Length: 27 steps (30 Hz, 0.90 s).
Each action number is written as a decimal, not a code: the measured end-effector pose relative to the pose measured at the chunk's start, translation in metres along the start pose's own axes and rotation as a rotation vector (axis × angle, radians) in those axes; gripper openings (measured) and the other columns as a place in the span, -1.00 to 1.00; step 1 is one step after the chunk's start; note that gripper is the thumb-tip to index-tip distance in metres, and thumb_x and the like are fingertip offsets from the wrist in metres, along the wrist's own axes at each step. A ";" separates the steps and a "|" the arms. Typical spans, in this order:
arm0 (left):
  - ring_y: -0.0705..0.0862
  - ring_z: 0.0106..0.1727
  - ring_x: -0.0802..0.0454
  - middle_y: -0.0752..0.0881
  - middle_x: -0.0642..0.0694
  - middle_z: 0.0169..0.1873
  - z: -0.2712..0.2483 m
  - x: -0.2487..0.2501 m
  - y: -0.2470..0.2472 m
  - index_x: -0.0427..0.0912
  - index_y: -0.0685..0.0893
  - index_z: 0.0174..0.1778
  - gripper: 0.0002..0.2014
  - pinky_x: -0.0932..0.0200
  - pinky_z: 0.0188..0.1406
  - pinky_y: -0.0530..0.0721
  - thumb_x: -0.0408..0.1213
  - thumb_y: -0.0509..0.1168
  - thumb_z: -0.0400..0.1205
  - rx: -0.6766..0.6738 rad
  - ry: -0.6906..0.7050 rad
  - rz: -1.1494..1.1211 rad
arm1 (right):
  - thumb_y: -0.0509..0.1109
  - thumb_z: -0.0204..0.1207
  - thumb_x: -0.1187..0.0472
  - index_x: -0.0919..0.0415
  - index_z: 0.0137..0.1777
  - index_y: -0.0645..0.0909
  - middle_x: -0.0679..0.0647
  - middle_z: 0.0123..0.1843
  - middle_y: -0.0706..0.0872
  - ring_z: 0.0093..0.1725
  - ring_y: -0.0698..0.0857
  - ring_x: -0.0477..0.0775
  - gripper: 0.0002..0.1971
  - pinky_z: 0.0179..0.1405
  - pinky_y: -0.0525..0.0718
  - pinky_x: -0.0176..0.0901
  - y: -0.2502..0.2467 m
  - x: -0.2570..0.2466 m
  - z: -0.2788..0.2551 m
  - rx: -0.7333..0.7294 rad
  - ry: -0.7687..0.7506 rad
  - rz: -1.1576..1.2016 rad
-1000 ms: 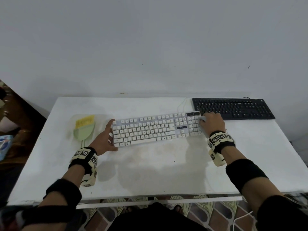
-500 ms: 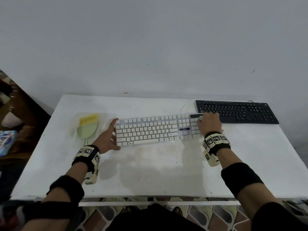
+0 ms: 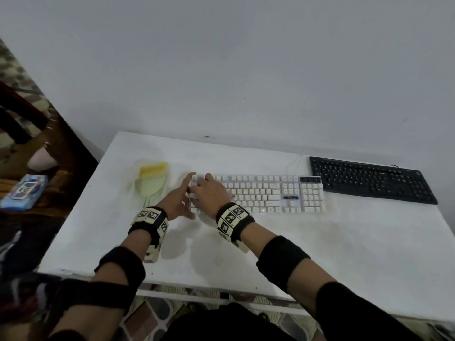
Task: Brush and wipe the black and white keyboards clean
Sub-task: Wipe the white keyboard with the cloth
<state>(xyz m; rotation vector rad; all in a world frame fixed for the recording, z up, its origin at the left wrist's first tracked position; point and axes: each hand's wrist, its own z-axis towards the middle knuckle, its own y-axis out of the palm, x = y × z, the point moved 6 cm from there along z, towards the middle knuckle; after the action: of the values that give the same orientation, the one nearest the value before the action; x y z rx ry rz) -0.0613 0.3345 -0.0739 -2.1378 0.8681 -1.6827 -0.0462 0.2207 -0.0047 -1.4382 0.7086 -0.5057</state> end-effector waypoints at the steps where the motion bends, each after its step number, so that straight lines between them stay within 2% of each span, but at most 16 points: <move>1: 0.76 -0.22 0.03 0.74 -0.09 -0.17 0.000 -0.001 0.000 0.17 -0.17 0.81 0.39 0.28 -0.18 0.71 -0.54 0.69 0.34 0.007 0.005 0.006 | 0.39 0.64 0.14 0.23 0.22 0.71 0.21 0.21 0.70 0.32 0.51 0.27 -0.76 -0.03 0.66 0.08 0.001 -0.004 0.004 -0.017 0.005 -0.014; 5: 0.79 -0.16 0.01 0.77 -0.09 -0.13 0.000 -0.001 -0.001 0.21 -0.21 0.80 0.42 0.21 -0.12 0.74 -0.56 0.69 0.33 0.004 0.012 0.003 | 0.30 0.70 0.21 0.28 0.19 0.68 0.20 0.15 0.70 0.31 0.51 0.25 -0.79 -0.03 0.61 0.05 -0.005 0.006 -0.001 -0.075 0.102 -0.090; 9: 0.77 -0.20 0.26 0.76 0.03 -0.09 0.002 0.001 -0.001 0.17 -0.21 0.81 0.41 0.35 -0.19 0.72 -0.60 0.67 0.33 -0.018 0.008 -0.006 | 0.27 0.66 0.33 0.27 0.12 0.66 0.19 0.10 0.73 0.31 0.52 0.25 -0.85 0.04 0.64 0.08 -0.012 0.023 -0.009 -0.147 0.240 -0.149; 11: 0.77 -0.21 0.27 0.76 0.02 -0.11 0.000 0.001 -0.001 0.15 -0.21 0.81 0.40 0.37 -0.19 0.71 -0.59 0.67 0.33 -0.014 0.004 -0.010 | 0.26 0.66 0.32 0.29 0.13 0.66 0.21 0.09 0.72 0.32 0.53 0.26 -0.83 0.01 0.63 0.08 -0.014 0.018 -0.005 -0.125 0.190 -0.112; 14: 0.77 -0.21 0.07 0.75 -0.09 -0.21 0.000 0.000 -0.001 0.13 -0.20 0.81 0.40 0.30 -0.16 0.72 -0.55 0.69 0.33 -0.009 0.007 0.007 | 0.28 0.71 0.20 0.32 0.24 0.64 0.22 0.17 0.70 0.32 0.51 0.26 -0.76 -0.06 0.59 0.05 -0.012 -0.002 0.001 -0.084 0.029 -0.073; 16: 0.77 -0.24 0.06 0.74 -0.12 -0.22 0.000 0.000 -0.001 0.13 -0.20 0.81 0.40 0.28 -0.16 0.73 -0.53 0.70 0.33 -0.009 0.012 0.018 | 0.28 0.72 0.18 0.30 0.25 0.65 0.21 0.19 0.69 0.32 0.52 0.25 -0.75 -0.05 0.60 0.05 -0.008 -0.007 0.002 -0.081 -0.017 -0.109; 20: 0.77 -0.24 0.28 0.74 0.00 -0.12 0.000 0.003 -0.001 0.14 -0.20 0.81 0.40 0.35 -0.21 0.72 -0.61 0.67 0.33 -0.020 0.030 -0.009 | 0.27 0.70 0.26 0.28 0.11 0.67 0.18 0.06 0.73 0.26 0.55 0.23 -0.84 -0.03 0.64 0.05 -0.009 0.016 -0.009 -0.101 0.106 -0.125; 23: 0.76 -0.23 0.33 0.72 0.03 -0.08 0.000 0.003 -0.001 0.14 -0.20 0.81 0.40 0.36 -0.22 0.71 -0.62 0.66 0.32 -0.022 0.023 -0.020 | 0.27 0.65 0.35 0.28 0.05 0.65 0.19 0.02 0.73 0.24 0.56 0.23 -0.88 -0.06 0.62 0.03 -0.013 0.032 -0.016 -0.147 0.211 -0.139; 27: 0.77 -0.24 0.27 0.74 -0.02 -0.12 0.000 0.001 -0.001 0.16 -0.20 0.80 0.40 0.31 -0.19 0.74 -0.60 0.67 0.33 -0.024 0.021 -0.014 | 0.26 0.68 0.25 0.30 0.10 0.67 0.20 0.04 0.72 0.25 0.54 0.23 -0.82 -0.14 0.52 0.02 -0.014 0.018 -0.005 -0.104 0.124 -0.073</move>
<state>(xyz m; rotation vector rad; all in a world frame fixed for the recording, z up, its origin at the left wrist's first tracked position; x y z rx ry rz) -0.0604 0.3345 -0.0728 -2.1506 0.8848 -1.7128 -0.0356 0.2031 0.0069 -1.5444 0.7926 -0.6269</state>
